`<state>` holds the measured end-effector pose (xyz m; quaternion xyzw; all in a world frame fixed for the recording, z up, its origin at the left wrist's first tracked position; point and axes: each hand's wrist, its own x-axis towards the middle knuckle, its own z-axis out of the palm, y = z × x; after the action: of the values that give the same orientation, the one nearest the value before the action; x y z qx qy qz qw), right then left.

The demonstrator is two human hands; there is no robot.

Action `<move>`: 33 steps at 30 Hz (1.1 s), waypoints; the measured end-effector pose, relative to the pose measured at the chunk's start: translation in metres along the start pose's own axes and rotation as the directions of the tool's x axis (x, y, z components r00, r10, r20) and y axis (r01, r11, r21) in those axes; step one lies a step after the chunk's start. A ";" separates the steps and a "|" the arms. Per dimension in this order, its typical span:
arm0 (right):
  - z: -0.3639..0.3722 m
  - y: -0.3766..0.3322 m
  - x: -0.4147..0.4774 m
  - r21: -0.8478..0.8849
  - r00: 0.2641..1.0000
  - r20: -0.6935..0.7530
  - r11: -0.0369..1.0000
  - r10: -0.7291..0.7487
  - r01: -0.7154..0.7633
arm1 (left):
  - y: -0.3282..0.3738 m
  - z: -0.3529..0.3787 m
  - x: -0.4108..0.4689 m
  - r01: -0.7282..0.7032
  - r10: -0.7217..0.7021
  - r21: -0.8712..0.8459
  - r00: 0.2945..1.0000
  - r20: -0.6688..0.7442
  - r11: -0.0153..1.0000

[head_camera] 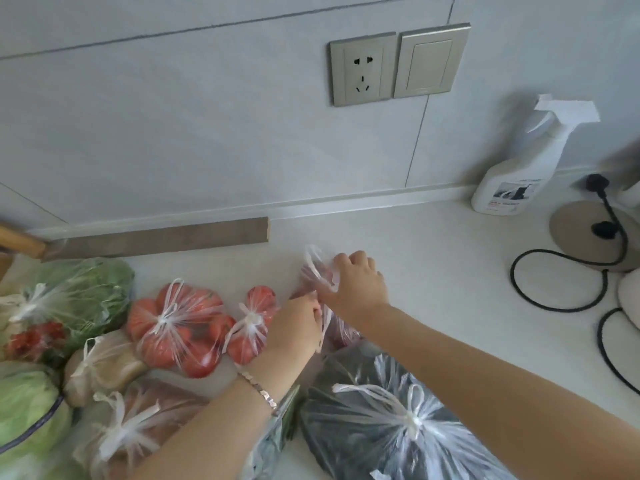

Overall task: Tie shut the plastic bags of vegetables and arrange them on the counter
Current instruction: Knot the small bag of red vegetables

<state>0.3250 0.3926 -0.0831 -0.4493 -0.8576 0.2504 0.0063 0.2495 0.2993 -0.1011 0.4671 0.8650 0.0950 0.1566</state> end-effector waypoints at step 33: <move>-0.079 0.073 -0.039 0.940 0.971 -0.118 0.339 0.208 0.042 | 0.034 -0.059 -0.006 -0.052 -0.190 -0.963 0.976 -0.105 0.265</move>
<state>0.4230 0.4305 -0.0378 -0.4319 -0.5283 0.6456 0.3430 0.2583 0.3115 -0.0340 0.2268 0.6611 0.6378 0.3237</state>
